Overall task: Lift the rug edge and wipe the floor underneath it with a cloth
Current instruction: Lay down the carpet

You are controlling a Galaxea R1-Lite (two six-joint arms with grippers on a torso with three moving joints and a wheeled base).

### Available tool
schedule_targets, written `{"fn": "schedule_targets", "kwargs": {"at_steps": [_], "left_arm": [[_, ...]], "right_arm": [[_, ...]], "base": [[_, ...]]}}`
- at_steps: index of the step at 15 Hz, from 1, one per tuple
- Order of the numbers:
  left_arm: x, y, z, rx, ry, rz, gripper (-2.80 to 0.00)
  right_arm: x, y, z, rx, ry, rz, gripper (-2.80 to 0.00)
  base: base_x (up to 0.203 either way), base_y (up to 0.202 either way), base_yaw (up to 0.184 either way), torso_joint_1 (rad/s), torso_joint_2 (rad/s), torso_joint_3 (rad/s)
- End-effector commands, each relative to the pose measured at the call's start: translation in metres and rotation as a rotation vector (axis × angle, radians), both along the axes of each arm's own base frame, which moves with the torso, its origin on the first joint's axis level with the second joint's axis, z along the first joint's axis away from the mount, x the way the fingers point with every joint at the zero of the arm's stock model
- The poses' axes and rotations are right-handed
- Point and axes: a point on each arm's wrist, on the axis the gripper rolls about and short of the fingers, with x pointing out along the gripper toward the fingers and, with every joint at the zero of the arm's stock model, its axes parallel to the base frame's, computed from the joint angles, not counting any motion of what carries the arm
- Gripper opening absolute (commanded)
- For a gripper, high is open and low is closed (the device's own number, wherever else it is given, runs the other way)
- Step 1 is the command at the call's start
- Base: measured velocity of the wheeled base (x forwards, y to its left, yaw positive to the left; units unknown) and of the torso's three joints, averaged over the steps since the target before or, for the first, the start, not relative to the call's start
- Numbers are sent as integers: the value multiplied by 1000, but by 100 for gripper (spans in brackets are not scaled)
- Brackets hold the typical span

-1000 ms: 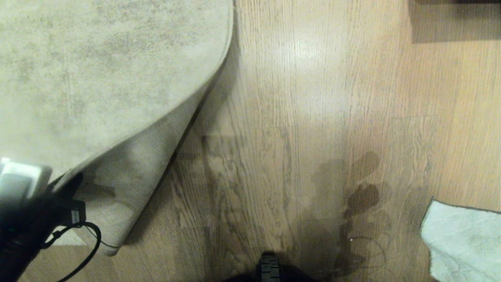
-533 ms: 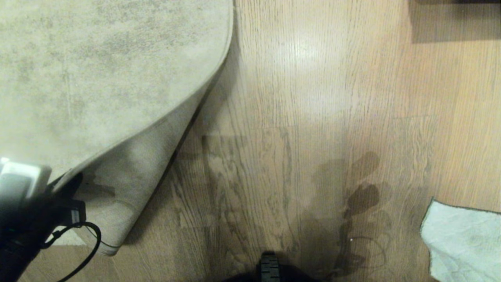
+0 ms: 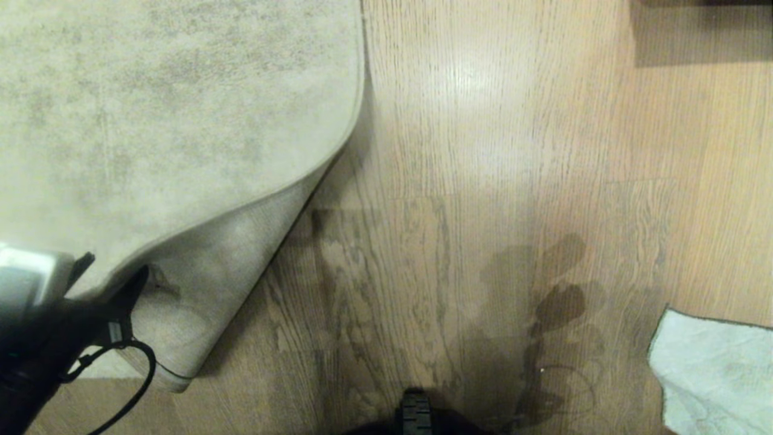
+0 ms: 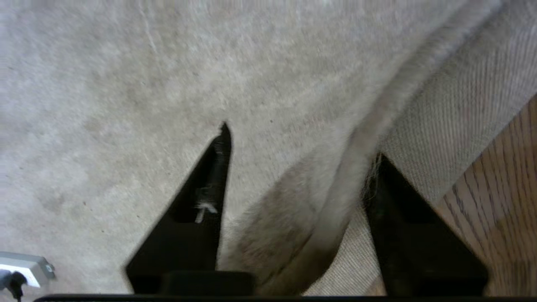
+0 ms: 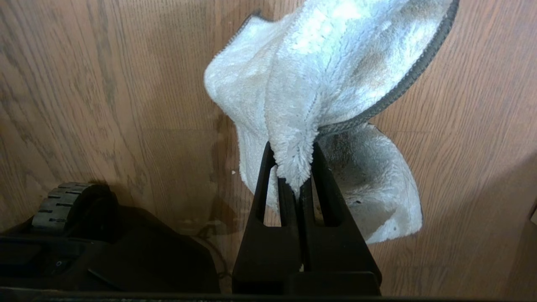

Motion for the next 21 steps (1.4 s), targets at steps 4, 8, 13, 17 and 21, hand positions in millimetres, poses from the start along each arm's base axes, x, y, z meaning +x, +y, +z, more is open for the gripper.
{"fn": "schedule_targets", "kwargs": {"at_steps": [4,8,13,17,21], "left_arm": [[-13,-1,17,5,-111,4,0],[-25,-1,29,9,-190,3,0],[-38,-2,39,2,-265,9,0],[-38,-2,32,1,-218,15,0],[-35,-4,20,2,-92,-12,0]], "right_arm": [[0,0,0,-1,1,1,-280],[0,0,0,-1,1,1,-280],[0,0,0,-1,1,3,-280],[0,0,0,-1,1,2,-280],[0,0,0,-1,1,1,-280]], "base": [[0,0,0,0,0,0],[0,0,0,0,0,0],[0,0,0,0,0,0],[0,0,0,0,0,0],[0,0,0,0,0,0]]}}
